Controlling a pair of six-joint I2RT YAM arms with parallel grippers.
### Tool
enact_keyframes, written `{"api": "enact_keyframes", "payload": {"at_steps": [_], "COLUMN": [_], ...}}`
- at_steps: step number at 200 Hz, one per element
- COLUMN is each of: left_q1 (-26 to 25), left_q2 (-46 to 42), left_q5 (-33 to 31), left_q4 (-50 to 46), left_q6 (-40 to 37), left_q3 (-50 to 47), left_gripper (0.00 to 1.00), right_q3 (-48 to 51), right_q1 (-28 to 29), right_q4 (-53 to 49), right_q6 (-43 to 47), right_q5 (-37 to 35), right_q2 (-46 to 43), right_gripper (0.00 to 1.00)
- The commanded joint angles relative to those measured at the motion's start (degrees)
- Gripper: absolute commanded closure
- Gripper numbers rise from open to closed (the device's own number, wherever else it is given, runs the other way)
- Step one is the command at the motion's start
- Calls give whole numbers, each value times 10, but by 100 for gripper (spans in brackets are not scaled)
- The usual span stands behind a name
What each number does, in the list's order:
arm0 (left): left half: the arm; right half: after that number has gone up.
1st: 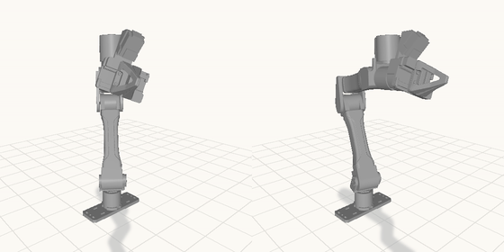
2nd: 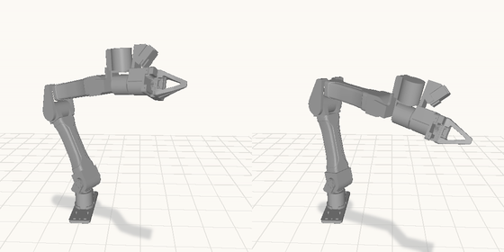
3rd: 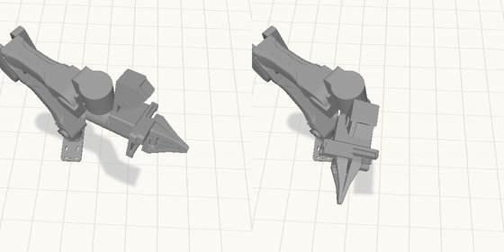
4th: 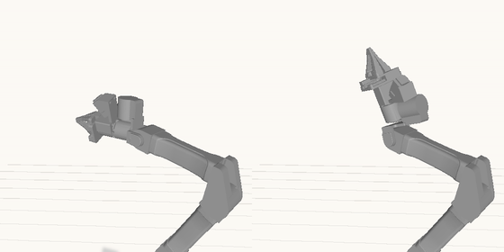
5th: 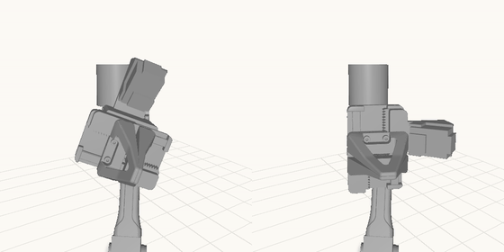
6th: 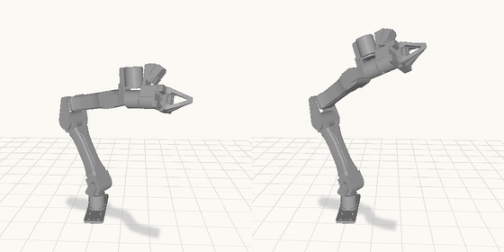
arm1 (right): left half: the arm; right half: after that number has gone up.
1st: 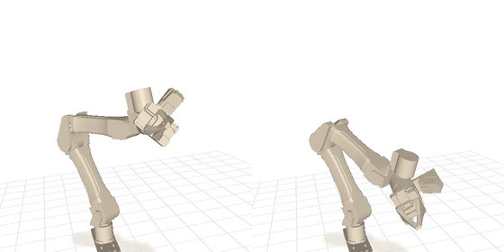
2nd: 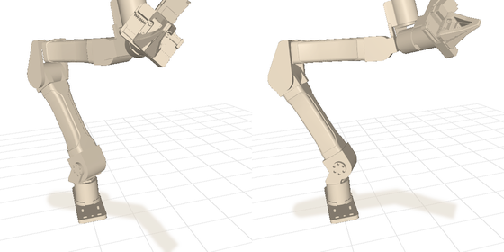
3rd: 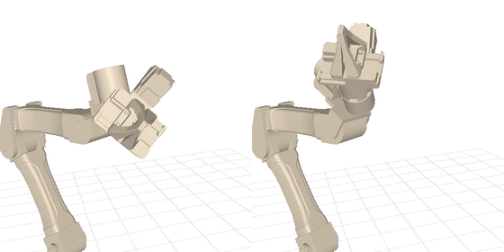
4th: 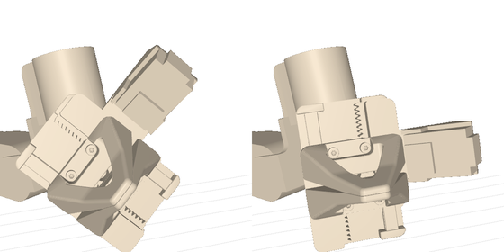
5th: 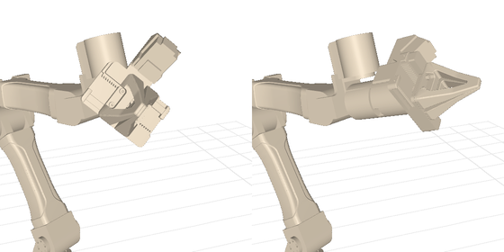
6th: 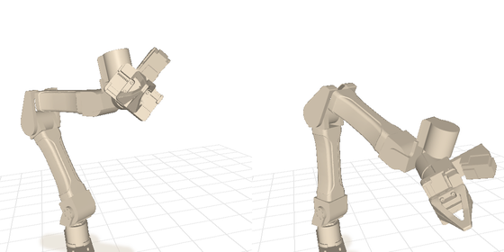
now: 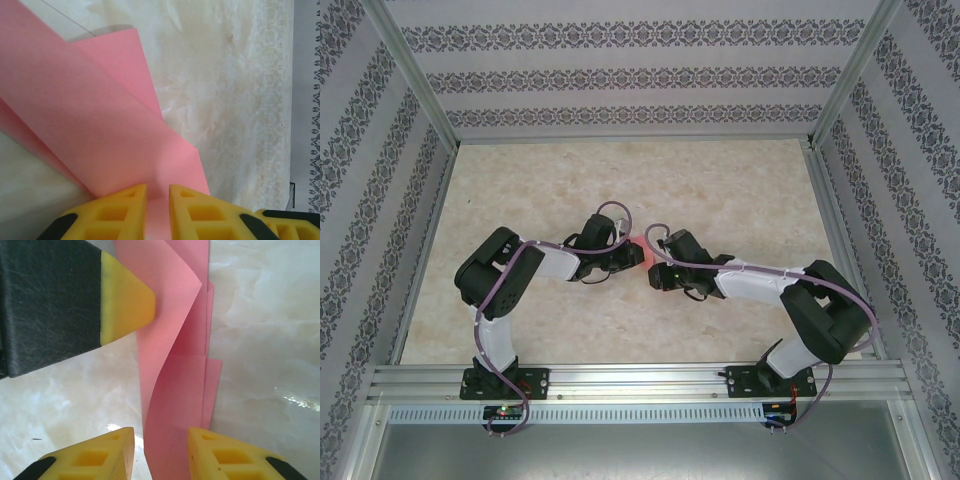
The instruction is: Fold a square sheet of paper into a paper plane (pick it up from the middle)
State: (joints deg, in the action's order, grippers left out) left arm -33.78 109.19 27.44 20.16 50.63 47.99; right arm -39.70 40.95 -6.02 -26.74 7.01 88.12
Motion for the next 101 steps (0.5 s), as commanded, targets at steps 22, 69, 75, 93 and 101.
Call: {"api": "enact_keyframes", "payload": {"at_steps": [22,69,75,93,101], "left_q1": [-3,-3,-3,-2,-2], "left_q2": [28,28,28,27,26], "left_q5": [-14,-13,-12,-11,-10], "left_q4": [-32,-38,-38,-41,-42], "left_q6": [0,-1,-1,-2,-4], "left_q3": [7,10,10,11,12], "left_gripper": [80,80,80,80,80], "right_q3": [-32,-44,-44,-40,-37], "right_q1": [18,18,17,13,9], "right_q4": [-3,1,3,10,13], "right_q6": [46,62,63,64,64], "right_q5": [-19,-34,-33,-25,-17], "right_q2": [32,48,51,59,61], "right_gripper": [70,76,78,82,85]}}
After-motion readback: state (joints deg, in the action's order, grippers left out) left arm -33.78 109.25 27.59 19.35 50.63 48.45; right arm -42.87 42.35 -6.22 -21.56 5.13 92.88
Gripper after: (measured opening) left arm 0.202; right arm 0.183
